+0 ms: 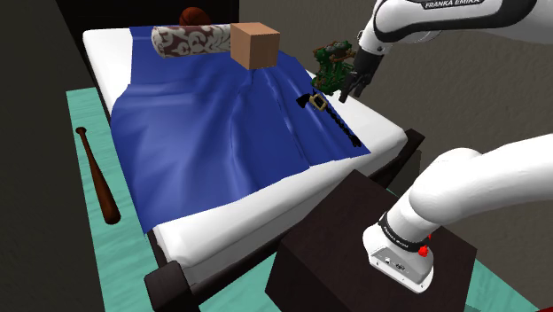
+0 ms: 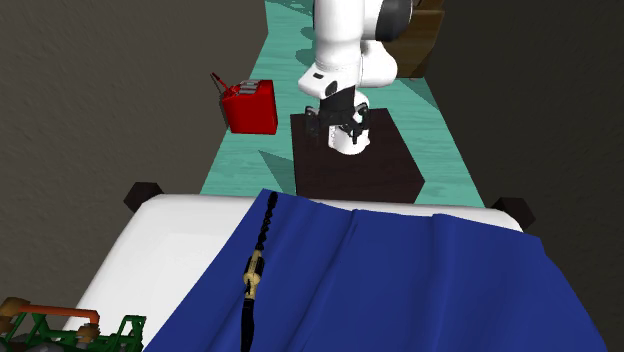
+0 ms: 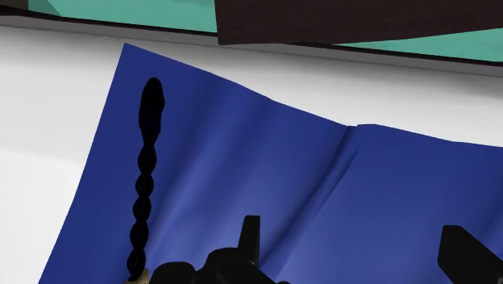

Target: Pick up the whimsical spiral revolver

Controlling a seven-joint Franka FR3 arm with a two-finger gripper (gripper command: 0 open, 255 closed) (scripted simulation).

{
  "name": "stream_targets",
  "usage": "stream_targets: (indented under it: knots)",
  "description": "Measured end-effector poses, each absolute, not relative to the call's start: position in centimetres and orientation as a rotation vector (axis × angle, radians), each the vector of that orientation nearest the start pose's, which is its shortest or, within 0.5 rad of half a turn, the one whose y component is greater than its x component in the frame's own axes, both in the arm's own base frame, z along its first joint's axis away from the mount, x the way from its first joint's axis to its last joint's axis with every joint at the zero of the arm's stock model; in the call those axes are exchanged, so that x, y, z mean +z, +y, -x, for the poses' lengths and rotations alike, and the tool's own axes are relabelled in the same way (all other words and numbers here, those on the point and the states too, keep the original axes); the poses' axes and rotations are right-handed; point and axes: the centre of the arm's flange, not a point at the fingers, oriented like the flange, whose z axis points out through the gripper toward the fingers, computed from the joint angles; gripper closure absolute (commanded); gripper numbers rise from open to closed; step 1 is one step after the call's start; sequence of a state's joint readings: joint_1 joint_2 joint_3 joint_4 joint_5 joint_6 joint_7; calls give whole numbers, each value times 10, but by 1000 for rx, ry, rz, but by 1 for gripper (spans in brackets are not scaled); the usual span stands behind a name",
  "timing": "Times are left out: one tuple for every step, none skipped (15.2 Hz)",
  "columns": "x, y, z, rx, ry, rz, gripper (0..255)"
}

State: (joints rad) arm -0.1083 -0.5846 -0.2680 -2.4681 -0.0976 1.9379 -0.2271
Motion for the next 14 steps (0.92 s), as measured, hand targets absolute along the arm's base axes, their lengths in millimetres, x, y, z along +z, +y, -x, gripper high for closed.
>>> stream_targets:
  knots:
    - [484,-162,-353,-95,128,3089,0]
    - [479,-174,-359,-107,140,3082,0]
    - [472,-184,-363,-118,151,3074,0]
    - [464,-196,-365,-129,162,3067,0]
    - [455,-204,-371,-139,173,3059,0]
    - [446,-215,-377,-150,185,3052,0]
    - [441,-225,-384,-162,195,3045,0]
    - [433,-233,-386,-172,206,3037,0]
    - [424,-243,-390,-183,217,3029,0]
    - [413,-253,-393,-193,228,3021,0]
    - [405,-263,-396,-204,239,3013,0]
    - [397,-274,-403,-215,249,3006,0]
    - [390,-285,-406,-225,261,2998,0]
    - [384,-293,-410,-236,270,2989,0]
